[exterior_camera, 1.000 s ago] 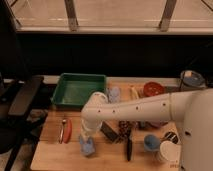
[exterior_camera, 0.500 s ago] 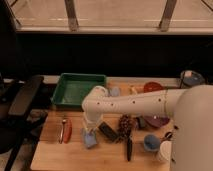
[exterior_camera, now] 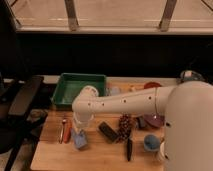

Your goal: Wipe table surface with sponge

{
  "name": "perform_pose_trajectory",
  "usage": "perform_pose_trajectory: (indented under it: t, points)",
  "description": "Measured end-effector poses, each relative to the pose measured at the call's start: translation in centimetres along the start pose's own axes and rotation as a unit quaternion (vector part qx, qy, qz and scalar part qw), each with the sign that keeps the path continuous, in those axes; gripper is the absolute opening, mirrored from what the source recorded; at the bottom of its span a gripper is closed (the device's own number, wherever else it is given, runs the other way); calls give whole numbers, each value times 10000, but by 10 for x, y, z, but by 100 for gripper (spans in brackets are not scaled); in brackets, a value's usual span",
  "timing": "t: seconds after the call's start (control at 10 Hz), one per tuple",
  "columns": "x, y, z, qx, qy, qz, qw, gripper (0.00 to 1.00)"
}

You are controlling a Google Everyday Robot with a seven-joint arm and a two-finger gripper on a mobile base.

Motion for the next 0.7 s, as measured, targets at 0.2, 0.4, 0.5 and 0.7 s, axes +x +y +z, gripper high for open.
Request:
perform_pose_trajectory:
  t: [0.2,0.4,0.5,0.7]
  points:
    - [38,11,4,-85,98,61,9999,0]
    - [68,9,9,-15,224,231,9995,0]
    - [75,6,11,29,269,286,9992,0]
    - [73,-7,12,142,300,382,9987,0]
